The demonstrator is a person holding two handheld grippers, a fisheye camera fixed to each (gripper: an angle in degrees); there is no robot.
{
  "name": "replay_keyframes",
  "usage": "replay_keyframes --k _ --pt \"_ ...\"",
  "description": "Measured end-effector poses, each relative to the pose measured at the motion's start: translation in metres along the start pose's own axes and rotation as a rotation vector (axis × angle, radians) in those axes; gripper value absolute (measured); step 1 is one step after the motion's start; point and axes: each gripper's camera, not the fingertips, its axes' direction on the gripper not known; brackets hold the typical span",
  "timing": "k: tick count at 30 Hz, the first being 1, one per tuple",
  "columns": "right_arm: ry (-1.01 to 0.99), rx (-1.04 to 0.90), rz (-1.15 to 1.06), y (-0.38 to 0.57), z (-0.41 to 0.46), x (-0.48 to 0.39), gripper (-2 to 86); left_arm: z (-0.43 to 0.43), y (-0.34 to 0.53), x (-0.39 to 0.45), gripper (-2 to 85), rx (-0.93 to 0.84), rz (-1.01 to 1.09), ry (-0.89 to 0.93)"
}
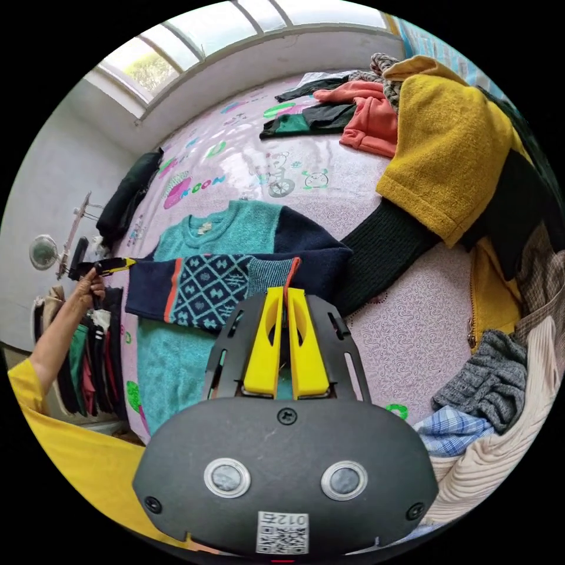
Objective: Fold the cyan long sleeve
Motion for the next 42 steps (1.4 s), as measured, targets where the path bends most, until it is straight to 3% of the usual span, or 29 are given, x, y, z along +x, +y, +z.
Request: replay_keyframes --k 4,6,7,9,12,17,21,24,28,33,39,42 --pt "-0.070 0.067 0.084 0.007 -0.031 0.019 0.7 -0.022 -0.016 0.058 0.3 0.043 0.129 -0.397" --pt "-0.055 0.032 0.132 0.005 -0.020 0.034 0.7 0.004 -0.027 0.051 0.1 -0.072 0.077 -0.479" --pt "-0.093 -0.020 0.167 0.004 -0.005 0.045 0.7 0.022 -0.030 0.042 0.0 -0.151 0.034 -0.474" --pt "-0.054 -0.068 0.207 0.005 0.012 0.054 0.7 0.028 -0.020 0.039 0.0 -0.114 0.016 -0.395" --pt "-0.054 -0.051 0.228 0.007 0.018 0.057 0.7 0.031 0.012 0.051 0.1 -0.089 0.075 -0.273" --pt "-0.084 -0.049 0.224 0.008 0.009 0.055 0.7 0.041 0.075 0.095 0.2 -0.135 0.216 -0.246" --pt "-0.084 -0.020 0.238 0.008 -0.004 0.056 0.5 0.080 0.104 0.111 0.3 -0.205 0.251 -0.343" --pt "-0.016 -0.016 0.286 0.009 0.001 0.063 0.3 0.095 0.113 0.089 0.7 -0.171 0.085 -0.514" --pt "-0.020 -0.007 0.261 0.011 0.008 0.053 0.1 0.081 0.153 0.084 2.6 -0.074 0.048 -0.376" --pt "0.120 0.115 0.211 0.038 -0.013 0.021 0.0 0.105 0.193 0.093 6.2 -0.087 0.109 -0.388" --pt "0.051 0.024 0.170 0.096 0.010 -0.014 -0.1 0.138 0.180 0.110 6.4 -0.067 0.171 -0.468" --pt "0.012 -0.007 0.206 0.122 0.018 -0.018 0.0 0.138 0.182 0.104 3.7 -0.061 0.097 -0.449"
